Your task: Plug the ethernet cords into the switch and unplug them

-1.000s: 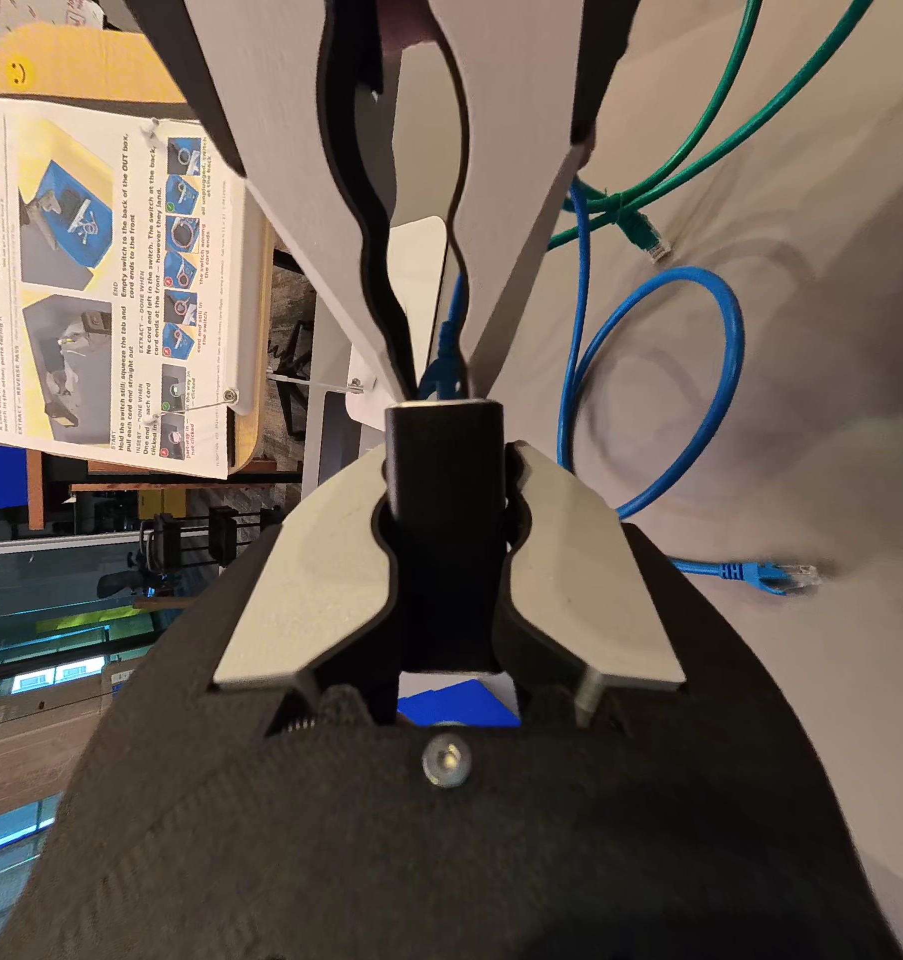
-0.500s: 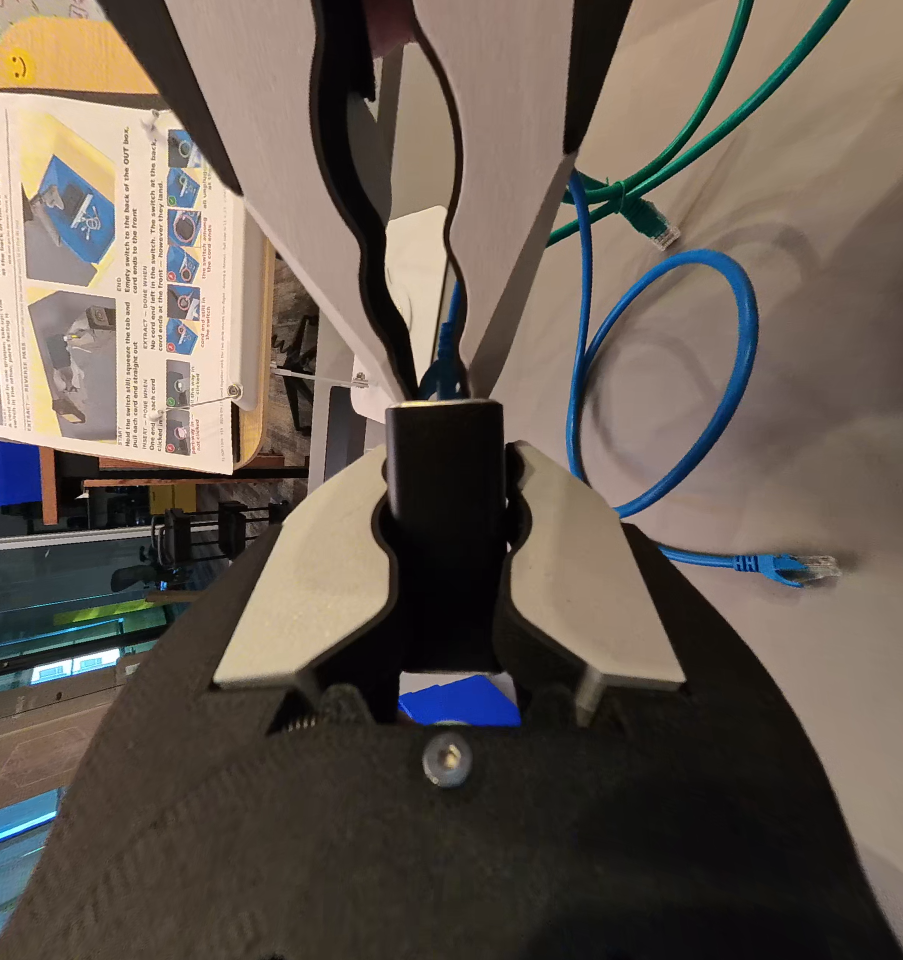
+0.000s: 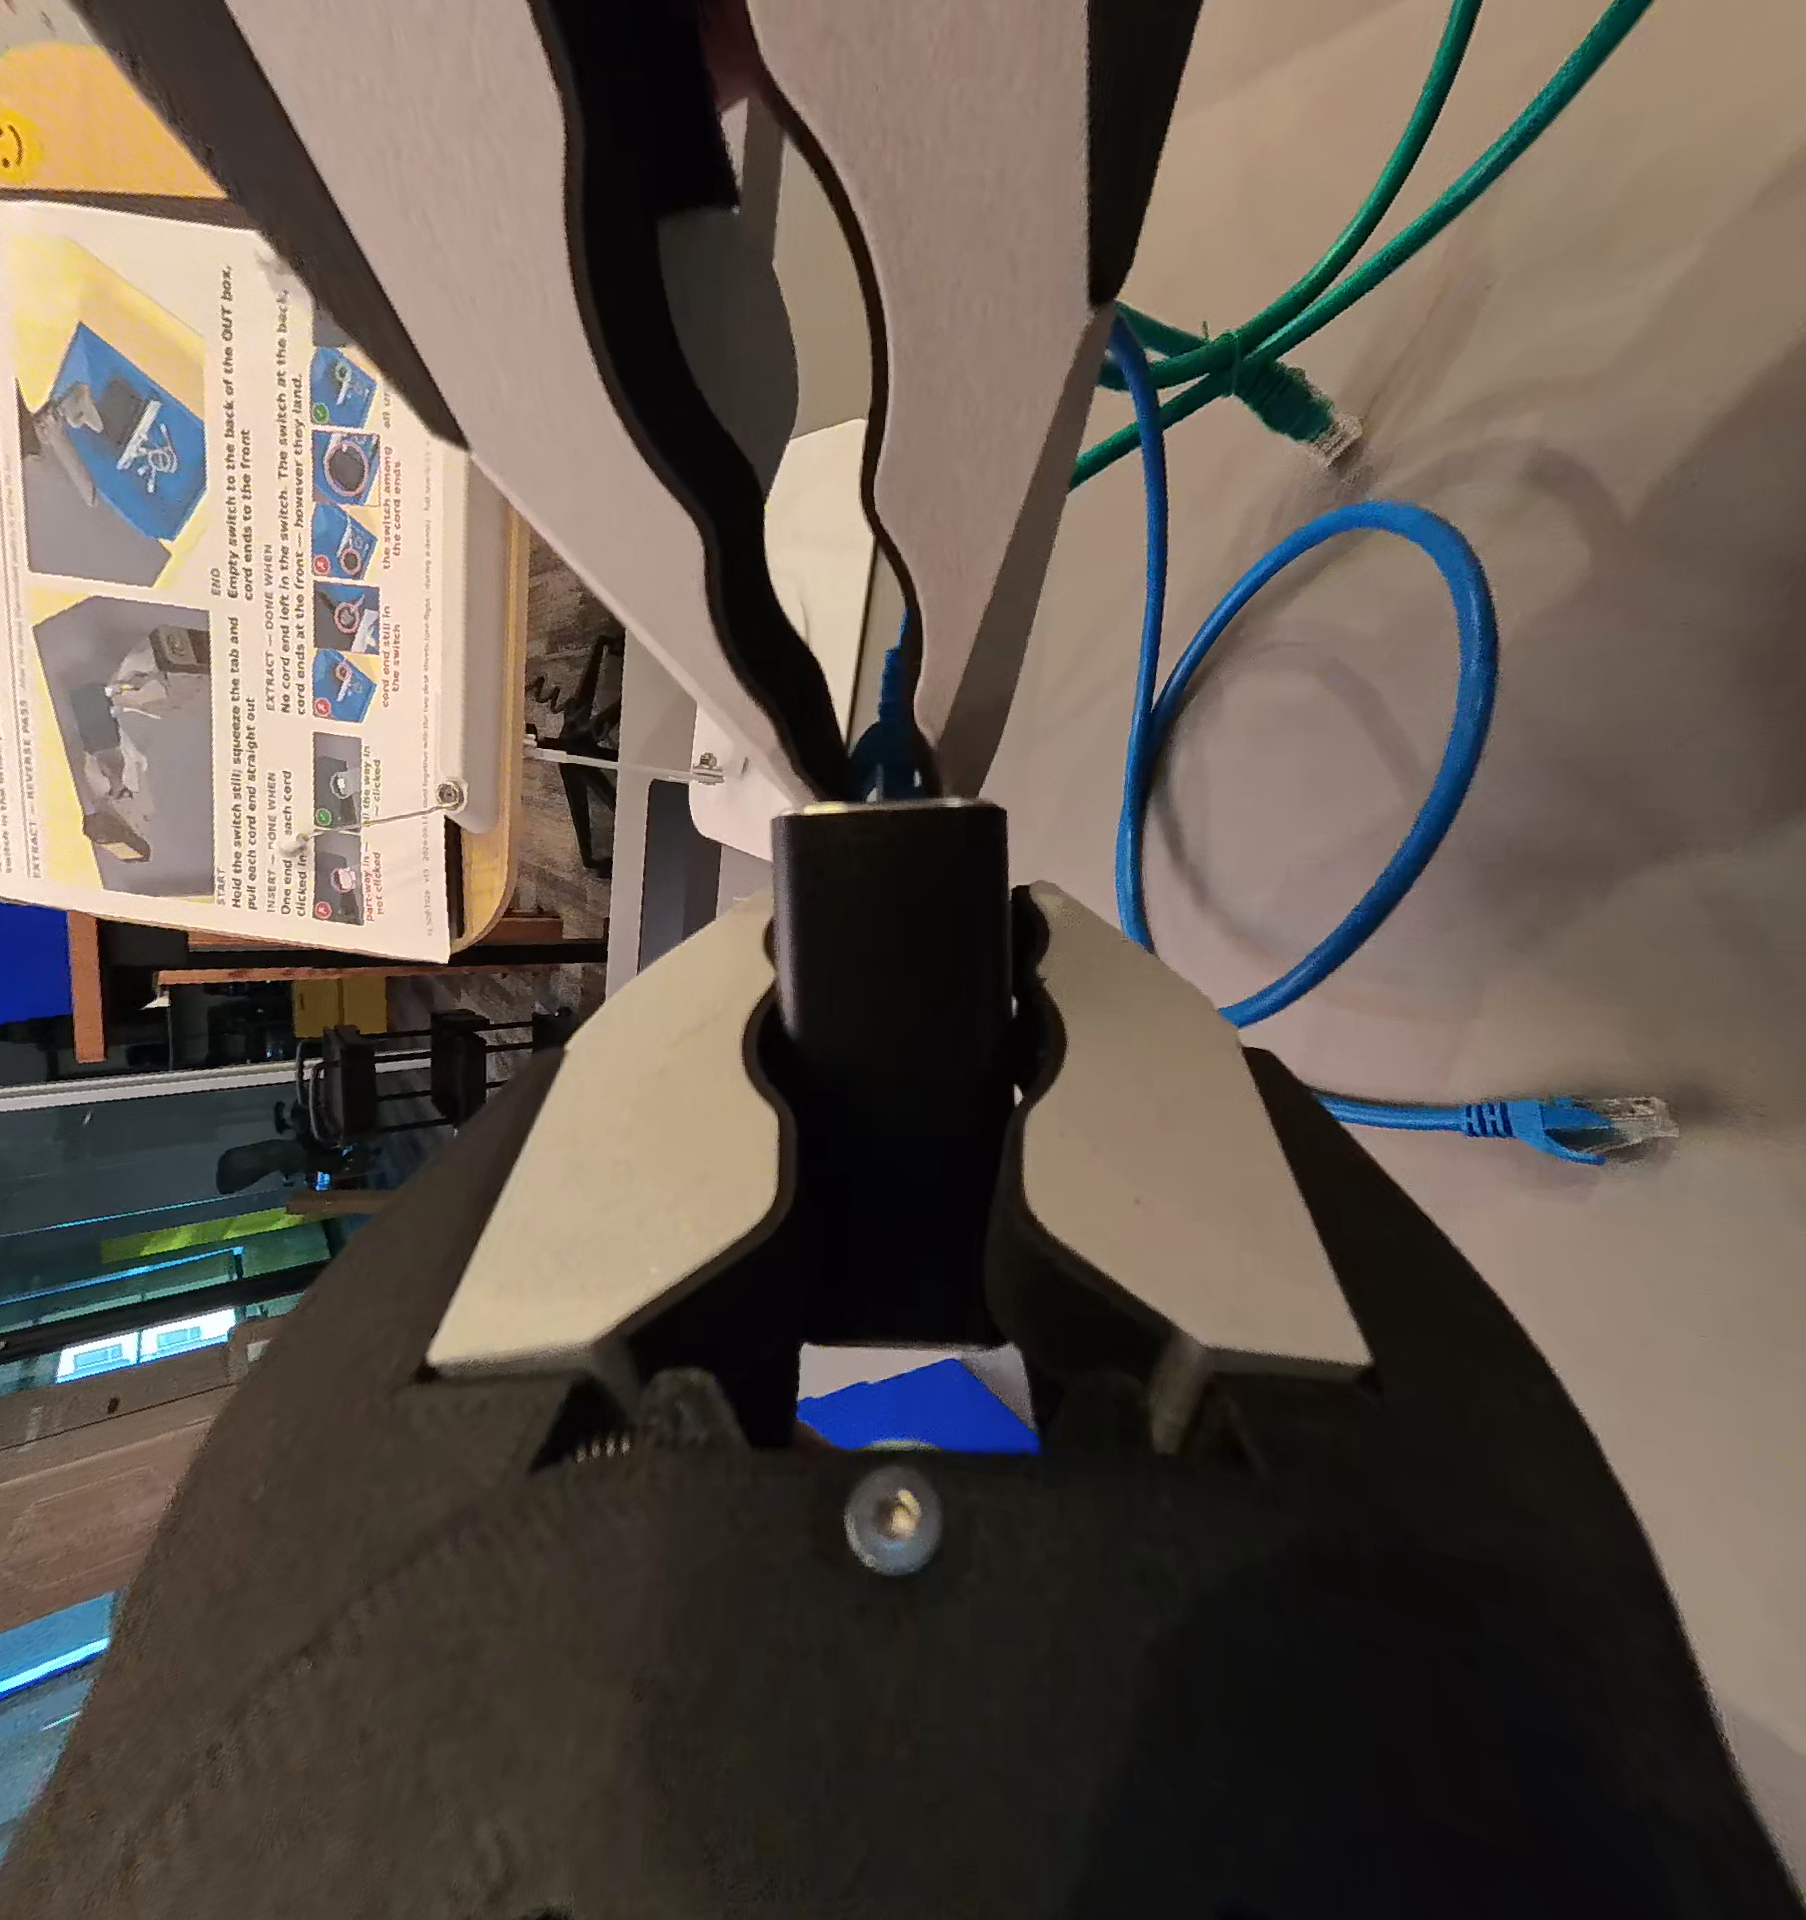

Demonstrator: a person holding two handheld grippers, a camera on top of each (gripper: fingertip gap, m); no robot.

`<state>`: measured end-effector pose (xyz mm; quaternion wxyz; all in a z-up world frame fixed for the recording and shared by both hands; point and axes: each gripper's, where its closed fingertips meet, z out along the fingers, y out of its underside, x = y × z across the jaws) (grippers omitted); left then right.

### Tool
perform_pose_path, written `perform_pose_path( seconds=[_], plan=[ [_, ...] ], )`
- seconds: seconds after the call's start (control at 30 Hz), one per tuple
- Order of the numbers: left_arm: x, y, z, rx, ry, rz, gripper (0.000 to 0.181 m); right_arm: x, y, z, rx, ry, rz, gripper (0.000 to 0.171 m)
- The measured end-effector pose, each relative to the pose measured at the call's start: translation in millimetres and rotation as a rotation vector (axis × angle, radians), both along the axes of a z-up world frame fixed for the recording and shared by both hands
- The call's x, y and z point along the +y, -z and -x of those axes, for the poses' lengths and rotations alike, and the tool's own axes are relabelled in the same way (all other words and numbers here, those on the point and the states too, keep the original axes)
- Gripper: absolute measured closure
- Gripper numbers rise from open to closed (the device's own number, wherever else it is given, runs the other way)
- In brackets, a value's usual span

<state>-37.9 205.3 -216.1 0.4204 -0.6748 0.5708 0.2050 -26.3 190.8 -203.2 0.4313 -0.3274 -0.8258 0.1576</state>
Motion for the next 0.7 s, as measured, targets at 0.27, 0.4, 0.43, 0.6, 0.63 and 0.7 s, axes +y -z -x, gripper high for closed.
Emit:
perform_pose_path(
  seconds=[0.27,0.4,0.43,0.6,0.63,0.7],
  plan=[
    [-1.2,4.1,-1.0,-0.043,-0.011,0.043,0.144,-1.3,2.0,-1.2,-0.006,0.001,0.036,0.163],
    [-2.7,6.3,-1.8,-0.057,0.004,0.064,0.144,-2.9,3.1,-1.8,-0.016,-0.003,0.055,0.162],
    [-4.8,8.0,-4.0,-0.068,0.015,0.082,0.144,-3.8,4.1,-2.9,-0.031,-0.012,0.052,0.163],
    [-3.1,2.1,-1.8,-0.074,0.009,0.065,0.144,-1.8,-2.2,-0.6,-0.019,-0.015,0.031,0.162],
    [-3.6,2.0,-1.5,-0.069,0.008,0.066,0.144,-2.0,-2.4,-0.3,-0.019,-0.015,0.022,0.162],
    [-4.2,2.4,-0.4,-0.059,0.006,0.067,0.144,-2.5,-1.8,0.5,-0.016,-0.018,0.017,0.161]
  ],
)
